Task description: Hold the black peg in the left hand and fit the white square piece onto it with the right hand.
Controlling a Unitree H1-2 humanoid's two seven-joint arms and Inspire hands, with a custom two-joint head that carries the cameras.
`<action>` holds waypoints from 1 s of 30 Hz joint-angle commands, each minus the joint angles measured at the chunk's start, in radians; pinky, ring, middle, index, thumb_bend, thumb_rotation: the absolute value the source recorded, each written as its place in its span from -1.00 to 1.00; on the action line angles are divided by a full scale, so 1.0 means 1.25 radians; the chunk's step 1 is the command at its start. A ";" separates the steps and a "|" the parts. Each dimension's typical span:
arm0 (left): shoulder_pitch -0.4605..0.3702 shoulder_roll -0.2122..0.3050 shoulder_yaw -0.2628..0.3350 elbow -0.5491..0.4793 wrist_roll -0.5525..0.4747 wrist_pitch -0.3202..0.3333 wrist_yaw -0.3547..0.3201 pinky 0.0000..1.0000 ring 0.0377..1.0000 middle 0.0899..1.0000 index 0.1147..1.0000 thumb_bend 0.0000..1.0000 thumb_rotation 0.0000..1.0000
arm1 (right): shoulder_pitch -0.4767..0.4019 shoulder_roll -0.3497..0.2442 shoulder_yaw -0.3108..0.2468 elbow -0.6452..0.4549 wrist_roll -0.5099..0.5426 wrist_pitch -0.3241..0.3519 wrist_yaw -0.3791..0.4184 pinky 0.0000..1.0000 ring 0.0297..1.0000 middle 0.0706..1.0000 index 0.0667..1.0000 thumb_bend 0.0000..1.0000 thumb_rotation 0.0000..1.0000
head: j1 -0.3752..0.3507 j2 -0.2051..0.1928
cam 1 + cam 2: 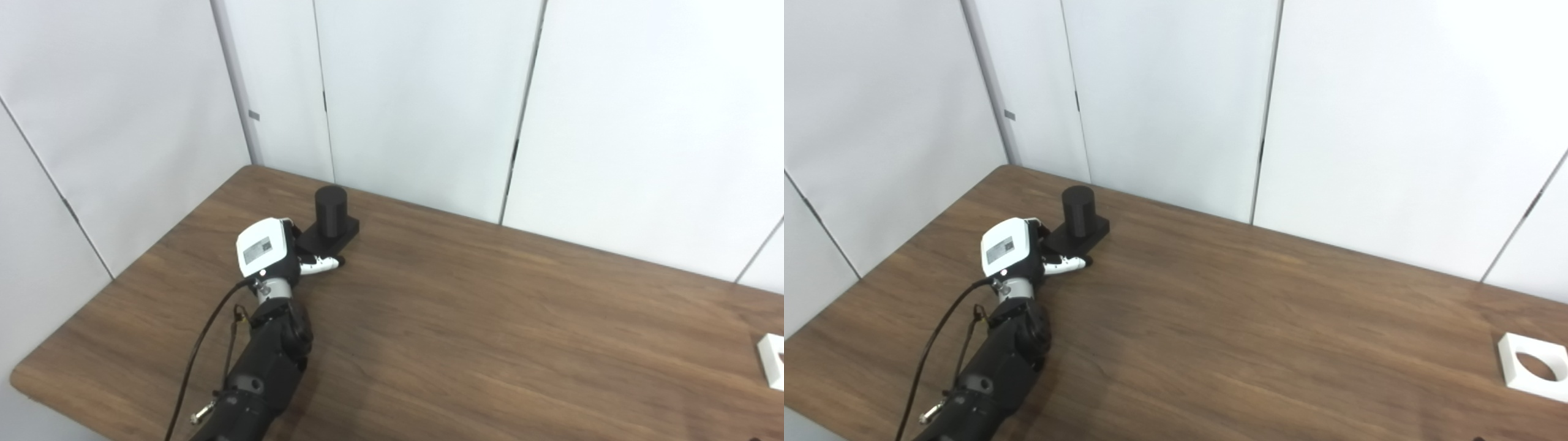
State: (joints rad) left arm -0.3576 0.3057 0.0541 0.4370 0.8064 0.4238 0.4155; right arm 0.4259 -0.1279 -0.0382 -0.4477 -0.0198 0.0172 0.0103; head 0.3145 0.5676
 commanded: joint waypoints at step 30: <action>0.249 0.043 -0.190 -0.578 -0.082 -0.046 -0.392 0.28 0.43 0.35 -0.16 0.03 -0.90 | -0.010 0.048 0.067 -0.057 -0.050 0.019 -0.021 0.90 0.85 0.77 0.84 -0.11 1.00 | -0.248 0.058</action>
State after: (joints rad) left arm -0.0374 0.3361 -0.1777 -0.2465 0.7177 0.4068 -0.0572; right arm 0.4212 -0.1251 0.0318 -0.4836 -0.0704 0.0629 -0.0068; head 0.0034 0.6396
